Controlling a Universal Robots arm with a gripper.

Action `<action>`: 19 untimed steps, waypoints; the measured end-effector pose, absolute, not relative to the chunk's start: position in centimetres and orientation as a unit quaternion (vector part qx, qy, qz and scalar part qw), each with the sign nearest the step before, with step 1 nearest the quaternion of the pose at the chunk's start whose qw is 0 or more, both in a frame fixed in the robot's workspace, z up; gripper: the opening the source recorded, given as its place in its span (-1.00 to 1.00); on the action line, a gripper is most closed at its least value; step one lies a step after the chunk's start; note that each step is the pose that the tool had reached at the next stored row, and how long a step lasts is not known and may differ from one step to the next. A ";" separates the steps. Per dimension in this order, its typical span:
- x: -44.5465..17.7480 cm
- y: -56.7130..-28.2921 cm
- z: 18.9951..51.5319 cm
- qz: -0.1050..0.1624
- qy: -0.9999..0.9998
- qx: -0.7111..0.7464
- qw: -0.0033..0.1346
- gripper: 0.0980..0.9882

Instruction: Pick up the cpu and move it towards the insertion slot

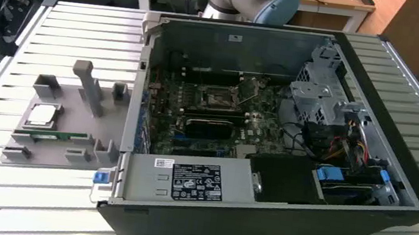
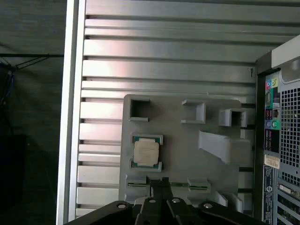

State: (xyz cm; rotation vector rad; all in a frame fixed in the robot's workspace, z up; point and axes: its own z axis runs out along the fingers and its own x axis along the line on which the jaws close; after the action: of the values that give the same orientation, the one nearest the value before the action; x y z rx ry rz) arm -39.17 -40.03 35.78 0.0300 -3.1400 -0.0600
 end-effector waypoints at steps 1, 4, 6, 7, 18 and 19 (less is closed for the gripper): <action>-39.2 -40.0 35.8 -0.019 -1.000 0.010 0.000 -0.98; -39.2 -40.0 35.8 -0.019 -1.000 0.010 0.000 -0.98; -39.2 -40.0 35.8 -0.019 -1.000 0.010 0.000 -0.98; -39.2 -40.0 35.8 -0.019 -1.000 0.010 0.000 -0.98; -39.5 -40.0 34.8 -0.019 -1.000 0.010 0.000 -0.98; -39.6 -40.0 34.6 -0.019 -1.000 0.010 0.000 -0.98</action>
State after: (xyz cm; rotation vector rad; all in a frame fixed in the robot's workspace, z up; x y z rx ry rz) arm -39.56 -40.05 34.62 0.0306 -3.1400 -0.0586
